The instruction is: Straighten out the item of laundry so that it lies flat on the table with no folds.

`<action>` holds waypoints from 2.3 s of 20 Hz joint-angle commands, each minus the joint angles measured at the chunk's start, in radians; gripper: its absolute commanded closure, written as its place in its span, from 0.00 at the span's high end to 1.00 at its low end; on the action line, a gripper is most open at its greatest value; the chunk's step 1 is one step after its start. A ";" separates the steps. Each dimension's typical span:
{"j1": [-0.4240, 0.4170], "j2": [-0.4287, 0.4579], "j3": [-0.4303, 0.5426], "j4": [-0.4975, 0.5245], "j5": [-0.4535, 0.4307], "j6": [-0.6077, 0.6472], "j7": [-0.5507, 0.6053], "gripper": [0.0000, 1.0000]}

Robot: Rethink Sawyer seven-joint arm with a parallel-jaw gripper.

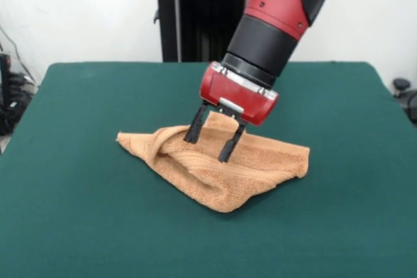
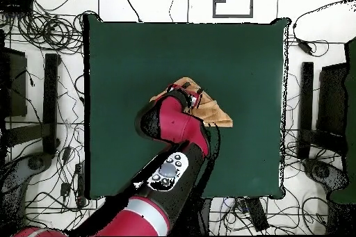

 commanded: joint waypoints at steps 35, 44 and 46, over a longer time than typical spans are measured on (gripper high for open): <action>0.106 0.082 -0.088 0.114 0.104 0.058 0.210 1.00; 0.075 0.141 0.000 0.131 0.138 -0.083 0.274 1.00; 0.071 0.144 0.012 0.140 0.141 -0.086 0.274 1.00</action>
